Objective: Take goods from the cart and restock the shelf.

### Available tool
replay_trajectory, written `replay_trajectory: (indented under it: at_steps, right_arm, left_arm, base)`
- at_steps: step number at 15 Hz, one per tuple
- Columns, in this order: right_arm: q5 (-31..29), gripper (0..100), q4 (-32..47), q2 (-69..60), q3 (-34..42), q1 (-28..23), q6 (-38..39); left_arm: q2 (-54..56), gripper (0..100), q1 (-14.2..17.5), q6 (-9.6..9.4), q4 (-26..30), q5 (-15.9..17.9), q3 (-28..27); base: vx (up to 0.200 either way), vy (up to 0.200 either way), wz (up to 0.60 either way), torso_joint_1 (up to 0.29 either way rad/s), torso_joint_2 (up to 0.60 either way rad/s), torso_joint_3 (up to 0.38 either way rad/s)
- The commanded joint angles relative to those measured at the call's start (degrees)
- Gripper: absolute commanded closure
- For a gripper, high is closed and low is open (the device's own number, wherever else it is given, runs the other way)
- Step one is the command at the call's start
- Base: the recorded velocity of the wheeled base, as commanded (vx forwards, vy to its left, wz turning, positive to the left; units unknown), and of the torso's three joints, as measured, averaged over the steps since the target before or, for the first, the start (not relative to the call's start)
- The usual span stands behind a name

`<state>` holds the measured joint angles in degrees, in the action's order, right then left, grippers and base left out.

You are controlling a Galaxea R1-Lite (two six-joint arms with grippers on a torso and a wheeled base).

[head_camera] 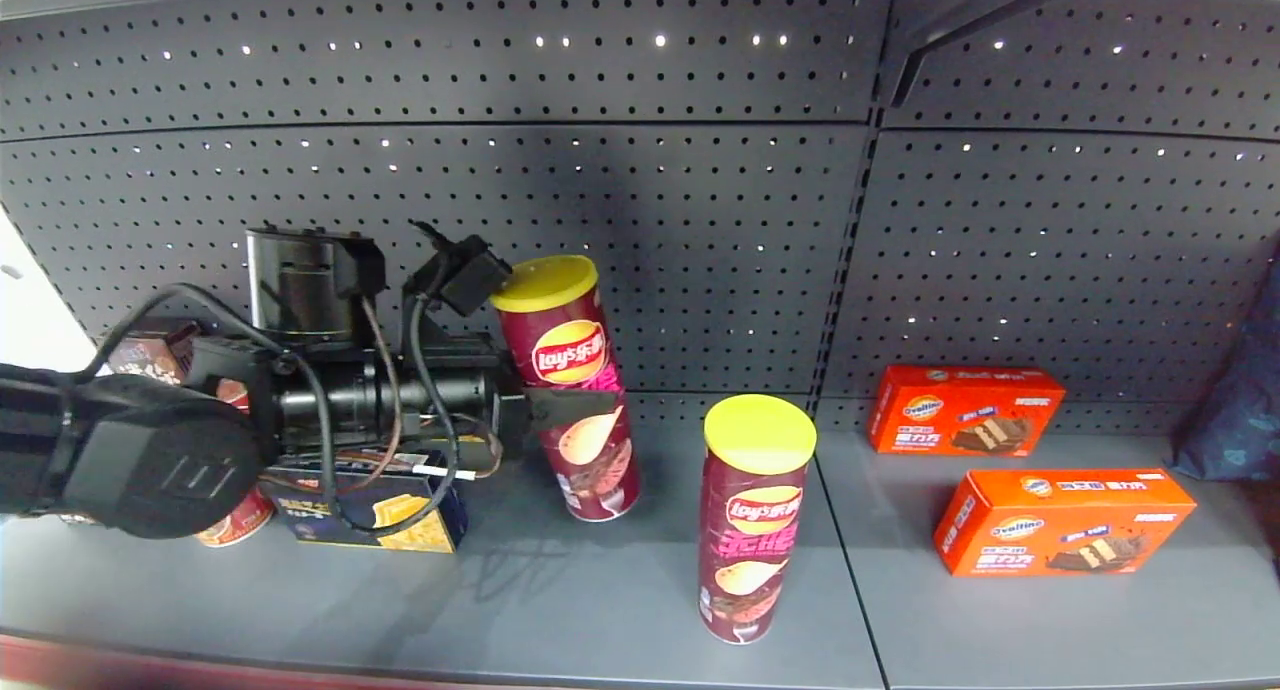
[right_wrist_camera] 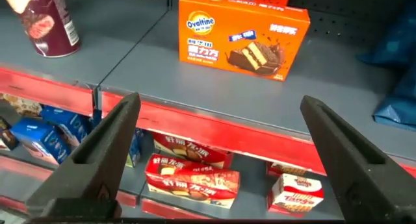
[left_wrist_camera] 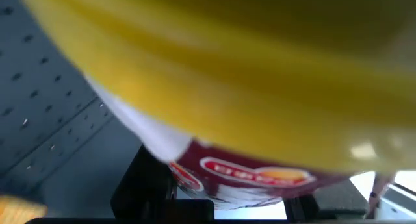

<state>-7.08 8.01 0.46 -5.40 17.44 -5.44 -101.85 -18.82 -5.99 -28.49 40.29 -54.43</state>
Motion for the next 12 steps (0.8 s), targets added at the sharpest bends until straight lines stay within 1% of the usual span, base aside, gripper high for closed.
replay_trajectory:
  at_steps: [1,2,3,6,8,12]
  right_arm:
    - [0.0,0,0.0,-0.2,0.0,0.0,0.1]
    - [0.0,0,0.0,-0.2,0.0,0.0,0.1]
    - [0.0,0,0.0,-0.2,0.0,0.0,0.1]
    - [0.0,0,0.0,-0.2,0.0,0.0,0.1]
    - [0.0,0,0.0,-0.2,0.0,0.0,0.1]
    - [-0.1,0,0.0,-0.2,0.0,0.0,0.0]
  left_arm:
    - [-7.3,100,-2.0,-0.17,-2.5,-1.3,-3.2]
    - [-8.7,100,-2.6,-0.08,-4.2,-1.4,-4.0]
    - [-11.4,100,-3.6,-0.08,-6.4,-1.4,-6.1]
    - [-15.1,100,-5.9,0.10,-7.2,-1.5,-10.2]
    - [-16.6,100,-6.0,0.10,-7.0,-1.5,-12.3]
    - [-17.2,100,-5.8,0.01,-7.1,-2.7,-12.8]
  base:
    - [0.000,0.000,0.00,0.000,0.00,0.000]
    - [0.000,0.000,0.00,0.000,0.00,0.000]
    - [0.000,0.000,0.00,0.000,0.00,0.000]
    - [0.000,0.000,0.00,0.000,0.00,0.000]
    - [0.000,0.000,0.00,0.000,0.00,0.000]
    - [0.000,0.000,0.00,0.000,0.00,0.000]
